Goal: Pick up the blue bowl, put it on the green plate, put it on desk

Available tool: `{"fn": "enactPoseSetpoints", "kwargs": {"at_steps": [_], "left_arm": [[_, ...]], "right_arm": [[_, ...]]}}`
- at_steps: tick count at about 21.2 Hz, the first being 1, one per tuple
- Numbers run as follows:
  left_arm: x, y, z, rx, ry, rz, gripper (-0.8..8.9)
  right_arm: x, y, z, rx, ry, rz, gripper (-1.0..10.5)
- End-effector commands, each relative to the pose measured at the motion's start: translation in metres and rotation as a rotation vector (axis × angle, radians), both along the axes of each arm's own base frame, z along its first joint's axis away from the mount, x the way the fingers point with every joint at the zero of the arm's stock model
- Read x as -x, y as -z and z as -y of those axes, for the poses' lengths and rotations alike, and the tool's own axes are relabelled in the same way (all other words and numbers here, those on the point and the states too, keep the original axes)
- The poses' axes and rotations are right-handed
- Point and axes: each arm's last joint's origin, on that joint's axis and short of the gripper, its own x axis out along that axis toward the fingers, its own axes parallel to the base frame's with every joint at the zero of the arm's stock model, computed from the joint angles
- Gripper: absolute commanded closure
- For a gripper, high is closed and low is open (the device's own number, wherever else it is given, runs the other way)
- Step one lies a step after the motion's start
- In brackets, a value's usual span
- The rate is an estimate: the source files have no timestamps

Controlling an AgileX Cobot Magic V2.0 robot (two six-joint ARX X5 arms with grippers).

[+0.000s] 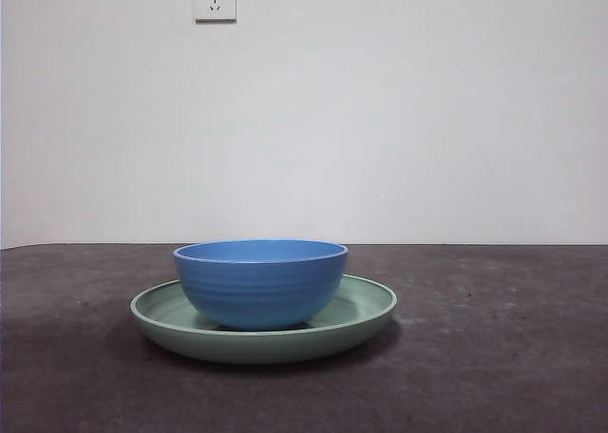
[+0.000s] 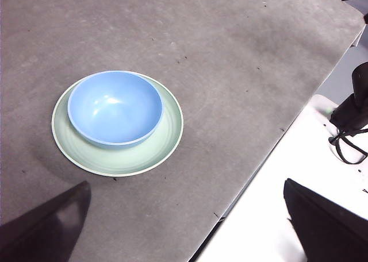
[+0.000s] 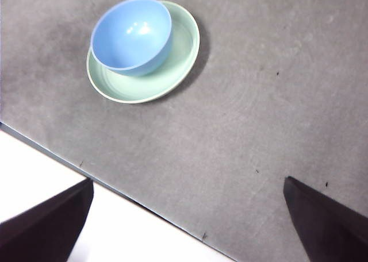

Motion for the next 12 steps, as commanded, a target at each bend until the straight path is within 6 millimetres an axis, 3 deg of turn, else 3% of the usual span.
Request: {"fn": "enactPoseSetpoints", "kwargs": {"at_steps": [1, 5, 7, 8, 9, 10, 11, 12], "left_arm": [[0.0003, -0.0046, 0.0005, 0.016, 0.007, 0.014, 2.51], [0.0003, -0.0045, 0.0005, 0.016, 0.007, 0.013, 2.53], [0.0003, -0.0045, 0.0005, 0.016, 0.007, 0.013, 2.97], [0.0004, -0.0044, 0.0005, 0.015, 0.007, 0.012, 4.11], [0.0004, -0.0044, 0.0005, 0.015, 0.007, 0.012, 5.93], [0.0003, -0.0044, 0.0005, 0.015, 0.008, 0.013, 7.55], [0.0003, -0.0046, 0.0005, 0.017, 0.006, 0.013, 7.98], [0.0003, -0.0046, 0.0006, 0.018, 0.006, 0.012, 7.77]], "right_arm": [[0.0025, -0.0056, 0.0007, -0.007, -0.012, 0.034, 3.9], [0.0027, -0.0057, 0.0008, -0.008, -0.012, 0.036, 3.9], [0.0027, -0.0056, 0.0008, -0.009, -0.011, 0.034, 4.8], [0.0028, -0.0056, 0.0008, -0.010, -0.010, 0.033, 6.6], [0.0027, -0.0056, 0.0008, -0.010, -0.009, 0.033, 8.6], [0.0028, -0.0057, 0.0008, -0.011, -0.010, 0.035, 9.6], [0.0026, -0.0059, 0.0007, -0.012, -0.010, 0.037, 9.1], [0.0026, -0.0060, 0.0007, -0.013, -0.011, 0.038, 9.1]]}}
